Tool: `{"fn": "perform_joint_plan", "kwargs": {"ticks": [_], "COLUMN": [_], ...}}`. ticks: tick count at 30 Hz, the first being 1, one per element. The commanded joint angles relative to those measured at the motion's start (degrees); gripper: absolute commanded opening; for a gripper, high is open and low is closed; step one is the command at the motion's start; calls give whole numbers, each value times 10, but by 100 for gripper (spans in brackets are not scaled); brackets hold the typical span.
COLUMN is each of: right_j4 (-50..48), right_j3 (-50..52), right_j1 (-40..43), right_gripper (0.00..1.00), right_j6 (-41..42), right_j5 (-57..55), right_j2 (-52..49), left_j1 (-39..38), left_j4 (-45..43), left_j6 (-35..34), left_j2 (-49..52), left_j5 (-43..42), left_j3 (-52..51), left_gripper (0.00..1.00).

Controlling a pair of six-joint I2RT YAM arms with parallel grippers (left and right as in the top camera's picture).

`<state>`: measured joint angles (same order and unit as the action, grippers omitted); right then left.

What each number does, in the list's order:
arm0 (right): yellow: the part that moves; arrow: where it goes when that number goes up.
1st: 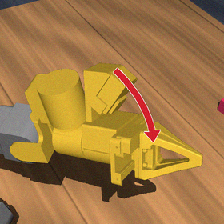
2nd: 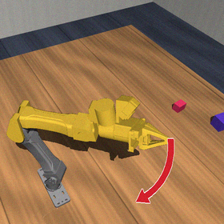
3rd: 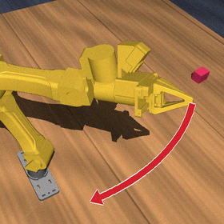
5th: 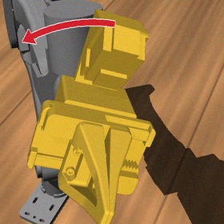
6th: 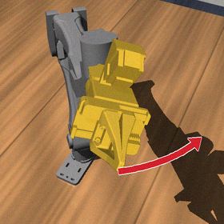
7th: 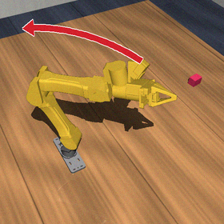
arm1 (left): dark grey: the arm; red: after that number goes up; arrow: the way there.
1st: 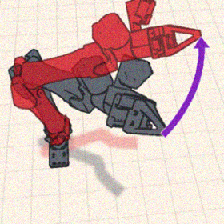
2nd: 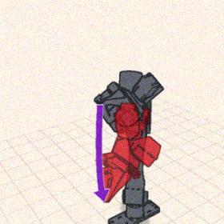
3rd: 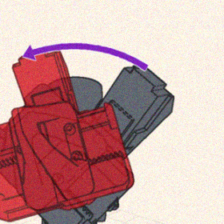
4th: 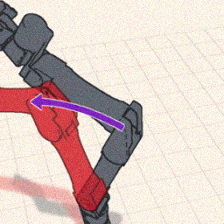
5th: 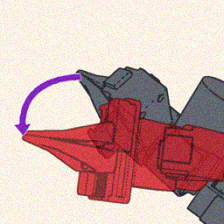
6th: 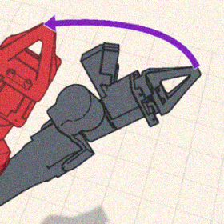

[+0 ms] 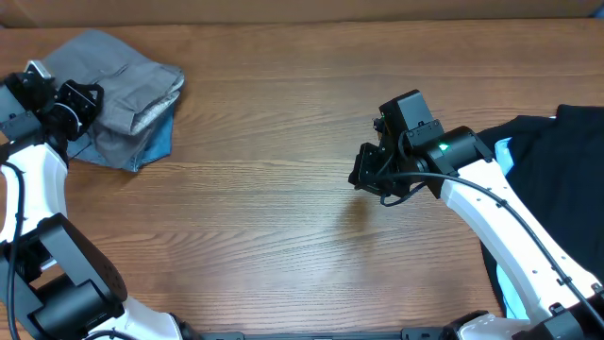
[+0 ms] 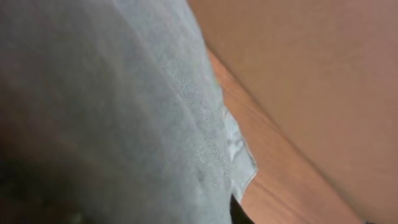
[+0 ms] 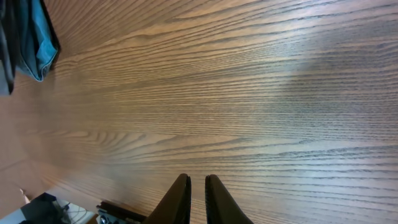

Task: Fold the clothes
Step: 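Lower the grey shorts onto the blue jeans and open the left gripper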

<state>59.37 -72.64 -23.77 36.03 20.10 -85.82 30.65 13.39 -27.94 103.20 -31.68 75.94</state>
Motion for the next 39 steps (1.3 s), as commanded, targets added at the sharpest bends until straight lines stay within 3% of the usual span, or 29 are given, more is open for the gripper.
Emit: {"fn": "perform_joint_plan", "kwargs": {"ticks": [1, 2, 4, 6, 15, 17, 18, 19, 20, 21, 23, 26, 31, 39], "right_j4": [1, 4, 7, 10, 12, 12, 12, 12, 12, 11, 8, 4, 2, 2], "right_j3": [-6, -6, -6, -6, -6, -6, -6, -6, -6, -6, -6, -6, -6, -6], "right_j1": [-3, -3, -3, -3, -3, -3, -3, -3, -3, -3, -3, -3, -3, -3], "right_gripper": [13, 13, 13, 13, 13, 13, 13, 13, 13, 13, 13, 14, 18, 18], "right_j6": [1, 1, 1, -1, -1, -1, -1, -1, -1, -1, -1, -1, -1, -1], "right_j5": [-6, -6, -6, -6, -6, -6, -6, -6, -6, -6, -6, -6, -6, -6], "right_j2": [2, 2, 2, 2, 2, 2, 2, 2, 2, 2, 2, 2, 2, 2], "left_j1": [18, 23, 36, 54, 180, 200, 206, 209, 207, 200, 169, 98, -28, -117], "left_j4": [27, 37, 61, 81, 169, 182, 184, 185, 184, 180, 168, 148, 136, 178], "left_j6": [33, 33, 33, 33, 53, 53, 56, 57, 57, 62, 85, 148, 190, 207], "left_j2": [-3, -3, -3, -4, -46, -59, -65, -70, -72, -73, -72, -63, -8, 106], "left_j5": [12, 17, 26, 27, -21, -26, -32, -41, -51, -68, -75, -22, 177, 207], "left_j3": [16, 16, 16, 16, 23, 23, 23, 23, 23, 23, 22, 22, 22, 22], "left_gripper": [33, 45, 59, 66, 68, 66, 59, 50, 31, 19, 4, 4, 4, 6]}}
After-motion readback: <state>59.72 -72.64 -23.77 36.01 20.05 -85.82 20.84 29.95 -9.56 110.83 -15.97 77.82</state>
